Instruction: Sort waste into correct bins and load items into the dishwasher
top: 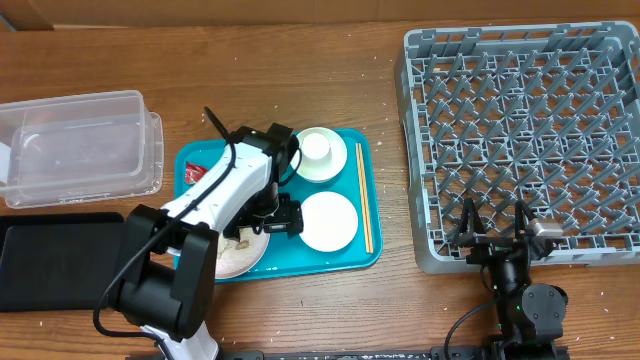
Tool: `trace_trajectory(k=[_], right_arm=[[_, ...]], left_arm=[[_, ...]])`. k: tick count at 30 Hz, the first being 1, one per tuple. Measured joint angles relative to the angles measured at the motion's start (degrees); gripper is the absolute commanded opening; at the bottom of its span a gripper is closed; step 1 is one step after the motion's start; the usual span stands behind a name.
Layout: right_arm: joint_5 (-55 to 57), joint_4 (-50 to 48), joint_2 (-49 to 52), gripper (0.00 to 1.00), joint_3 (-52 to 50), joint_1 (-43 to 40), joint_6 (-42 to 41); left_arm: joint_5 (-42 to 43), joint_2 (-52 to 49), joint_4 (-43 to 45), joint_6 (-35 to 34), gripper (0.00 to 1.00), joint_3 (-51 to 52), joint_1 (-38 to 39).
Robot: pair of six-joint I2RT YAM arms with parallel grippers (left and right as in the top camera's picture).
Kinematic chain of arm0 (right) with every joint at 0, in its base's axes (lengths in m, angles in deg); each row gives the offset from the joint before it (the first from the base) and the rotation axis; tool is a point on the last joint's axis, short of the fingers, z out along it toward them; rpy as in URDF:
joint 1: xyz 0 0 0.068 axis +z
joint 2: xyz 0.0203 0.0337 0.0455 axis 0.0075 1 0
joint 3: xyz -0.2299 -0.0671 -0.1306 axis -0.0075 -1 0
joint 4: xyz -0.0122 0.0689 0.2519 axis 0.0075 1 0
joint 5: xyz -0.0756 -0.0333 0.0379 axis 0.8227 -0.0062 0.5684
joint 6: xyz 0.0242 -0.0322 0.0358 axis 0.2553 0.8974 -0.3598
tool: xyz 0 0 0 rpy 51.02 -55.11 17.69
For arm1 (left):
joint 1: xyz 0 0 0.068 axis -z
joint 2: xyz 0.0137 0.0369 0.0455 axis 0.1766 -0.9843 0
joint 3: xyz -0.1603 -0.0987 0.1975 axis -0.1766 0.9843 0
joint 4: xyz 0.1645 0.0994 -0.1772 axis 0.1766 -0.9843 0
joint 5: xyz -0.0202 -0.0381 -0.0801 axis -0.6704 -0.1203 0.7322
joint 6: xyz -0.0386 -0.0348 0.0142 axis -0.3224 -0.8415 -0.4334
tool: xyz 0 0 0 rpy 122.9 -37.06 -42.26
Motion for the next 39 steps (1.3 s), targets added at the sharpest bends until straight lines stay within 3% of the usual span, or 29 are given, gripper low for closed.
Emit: trace_trajectory(k=[11, 25, 39], right_arm=[[0.0, -0.02, 0.0, 1.0, 0.0, 0.0, 0.0], [0.0, -0.02, 0.0, 1.0, 0.0, 0.0, 0.0], [0.0, -0.02, 0.0, 1.0, 0.0, 0.0, 0.0]], left_arm=[[-1.33, 0.0, 3.02, 0.76, 1.0, 0.0, 1.38], [-4.76, 0.11, -2.93, -2.62, 1.0, 0.0, 1.49], [-5.84, 10.21, -5.86, -4.09, 1.0, 0.94, 2.93]])
